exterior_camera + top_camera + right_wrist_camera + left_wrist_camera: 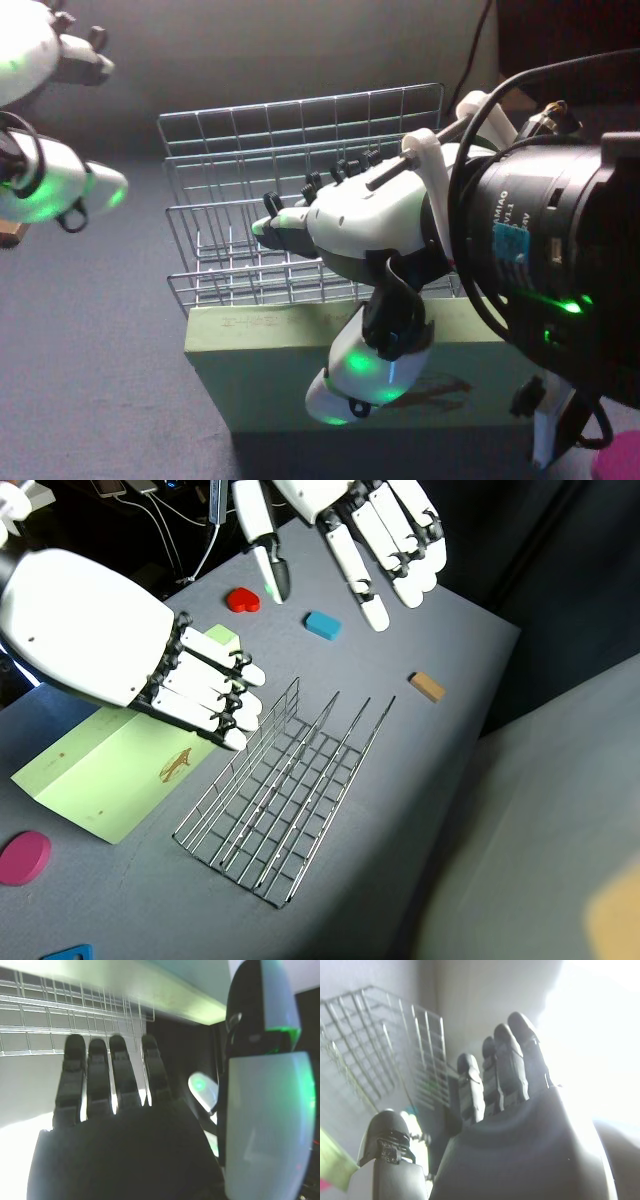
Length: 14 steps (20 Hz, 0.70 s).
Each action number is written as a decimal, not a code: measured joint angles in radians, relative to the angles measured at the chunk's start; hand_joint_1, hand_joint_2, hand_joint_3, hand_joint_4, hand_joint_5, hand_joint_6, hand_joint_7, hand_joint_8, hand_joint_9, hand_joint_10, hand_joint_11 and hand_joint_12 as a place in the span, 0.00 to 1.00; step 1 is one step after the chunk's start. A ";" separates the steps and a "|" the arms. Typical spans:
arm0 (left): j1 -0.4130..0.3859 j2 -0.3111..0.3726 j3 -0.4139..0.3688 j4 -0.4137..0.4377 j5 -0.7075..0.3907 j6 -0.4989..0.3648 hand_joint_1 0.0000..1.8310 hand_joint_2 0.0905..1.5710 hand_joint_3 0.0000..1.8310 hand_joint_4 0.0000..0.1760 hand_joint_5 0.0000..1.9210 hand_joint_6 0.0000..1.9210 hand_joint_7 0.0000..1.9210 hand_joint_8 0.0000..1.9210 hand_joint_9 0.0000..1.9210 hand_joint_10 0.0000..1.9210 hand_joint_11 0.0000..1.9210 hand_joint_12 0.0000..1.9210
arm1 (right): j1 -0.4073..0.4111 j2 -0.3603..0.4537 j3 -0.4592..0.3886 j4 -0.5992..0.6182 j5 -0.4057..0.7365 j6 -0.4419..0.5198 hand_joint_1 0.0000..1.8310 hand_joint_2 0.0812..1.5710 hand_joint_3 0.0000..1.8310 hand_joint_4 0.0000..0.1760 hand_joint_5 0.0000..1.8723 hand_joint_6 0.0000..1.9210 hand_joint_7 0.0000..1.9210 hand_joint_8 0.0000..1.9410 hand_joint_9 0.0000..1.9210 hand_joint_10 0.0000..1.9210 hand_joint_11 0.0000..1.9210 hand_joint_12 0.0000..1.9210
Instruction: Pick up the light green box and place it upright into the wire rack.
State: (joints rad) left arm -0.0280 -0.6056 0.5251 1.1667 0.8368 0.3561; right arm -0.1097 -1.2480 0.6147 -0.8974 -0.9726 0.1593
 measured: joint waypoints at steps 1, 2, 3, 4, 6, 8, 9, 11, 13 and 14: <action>0.000 0.004 0.005 0.000 0.005 0.019 0.09 0.72 0.00 0.63 0.15 0.00 0.10 0.00 0.11 0.00 0.00 0.35 | 0.000 -0.001 0.001 0.000 0.000 0.000 0.40 0.53 0.00 0.67 0.00 0.00 0.00 0.00 0.00 0.00 0.00 0.17; 0.000 0.011 0.008 -0.002 0.006 0.038 0.09 0.72 0.00 0.62 0.15 0.00 0.10 0.00 0.11 0.00 0.00 0.35 | -0.001 -0.002 0.001 -0.003 0.003 0.000 0.40 0.53 0.00 0.67 0.00 0.00 0.00 0.00 0.00 0.00 0.00 0.17; -0.008 0.016 0.010 -0.010 0.010 0.074 0.09 0.72 0.00 0.62 0.15 0.00 0.10 0.00 0.11 0.00 0.00 0.35 | -0.008 -0.003 0.001 -0.010 0.008 0.002 0.40 0.53 0.00 0.67 0.00 0.00 0.00 0.00 0.00 0.00 0.00 0.19; -0.009 0.016 0.010 -0.011 0.010 0.093 0.09 0.72 0.00 0.61 0.16 0.00 0.10 0.00 0.11 0.00 0.00 0.35 | -0.013 -0.003 0.001 -0.011 0.009 0.002 0.40 0.53 0.00 0.66 0.00 0.00 0.00 0.00 0.00 0.00 0.00 0.19; -0.008 0.018 0.010 -0.029 0.009 0.119 0.09 0.72 0.00 0.59 0.16 0.00 0.10 0.00 0.11 0.00 0.00 0.35 | -0.014 -0.004 0.001 0.000 0.007 0.002 0.40 0.54 0.00 0.64 0.01 0.00 0.02 0.00 0.00 0.00 0.00 0.23; -0.008 0.018 0.010 -0.033 0.000 0.124 0.09 0.72 0.00 0.60 0.16 0.00 0.10 0.00 0.11 0.00 0.00 0.36 | -0.014 -0.004 0.001 -0.011 0.007 0.002 0.40 0.57 0.01 0.48 0.03 0.00 0.04 0.00 0.02 0.00 0.00 0.31; -0.008 0.018 0.010 -0.031 -0.001 0.126 0.09 0.73 0.00 0.60 0.16 0.00 0.10 0.00 0.11 0.00 0.00 0.36 | -0.014 -0.004 0.001 -0.012 0.007 0.002 0.41 0.59 0.01 0.41 0.06 0.01 0.07 0.00 0.05 0.01 0.00 0.36; -0.008 0.019 0.011 -0.032 0.000 0.127 0.09 0.73 0.00 0.60 0.16 0.00 0.10 0.00 0.11 0.00 0.00 0.36 | -0.014 -0.004 0.001 -0.011 0.008 0.002 0.48 0.58 0.00 0.16 0.14 0.01 0.16 0.01 0.13 0.01 0.00 0.52; -0.008 0.019 0.015 -0.031 0.000 0.130 0.09 0.73 0.00 0.60 0.16 0.00 0.10 0.00 0.11 0.00 0.00 0.36 | -0.014 -0.004 0.001 -0.011 0.010 0.001 0.51 0.61 0.00 0.00 0.23 0.01 0.27 0.01 0.23 0.02 0.06 0.62; -0.008 0.019 0.015 -0.031 0.002 0.135 0.09 0.73 0.00 0.60 0.16 0.00 0.10 0.00 0.11 0.00 0.00 0.36 | -0.014 -0.004 0.001 -0.011 0.010 0.001 0.53 0.63 0.00 0.00 0.27 0.01 0.31 0.01 0.27 0.02 0.10 0.63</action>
State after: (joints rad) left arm -0.0364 -0.5869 0.5400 1.1355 0.8391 0.4908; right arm -0.1242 -1.2522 0.6159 -0.9085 -0.9627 0.1604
